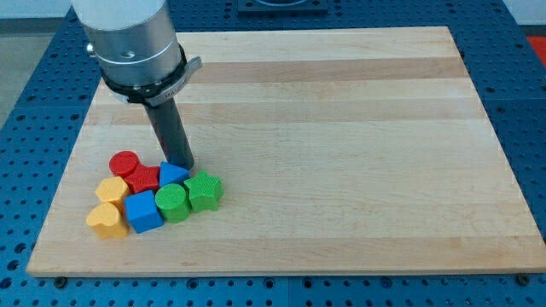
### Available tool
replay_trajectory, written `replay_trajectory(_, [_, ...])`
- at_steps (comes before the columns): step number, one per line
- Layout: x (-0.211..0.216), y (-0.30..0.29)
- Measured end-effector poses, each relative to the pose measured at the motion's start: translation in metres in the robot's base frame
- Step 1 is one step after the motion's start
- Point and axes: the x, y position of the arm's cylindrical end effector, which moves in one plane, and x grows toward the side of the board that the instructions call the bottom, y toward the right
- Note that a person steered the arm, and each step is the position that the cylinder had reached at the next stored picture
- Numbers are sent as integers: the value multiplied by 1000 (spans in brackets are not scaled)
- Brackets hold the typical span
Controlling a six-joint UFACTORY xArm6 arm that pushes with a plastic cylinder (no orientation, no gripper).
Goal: Move your arm towards bottom left
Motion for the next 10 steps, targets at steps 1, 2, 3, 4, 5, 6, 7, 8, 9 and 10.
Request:
replay_trajectory(1, [0, -1])
replay_trajectory(2, [0, -1])
replay_trajectory(3, [-1, -1])
replay_trajectory(4, [-6, 18])
replay_trajectory(5, [-20, 51])
replay_trajectory(6, [-16, 100])
replay_trajectory(7, [13, 133])
replay_trajectory(8, [57, 142])
replay_trajectory(9, [93, 126])
replay_trajectory(10, [117, 89])
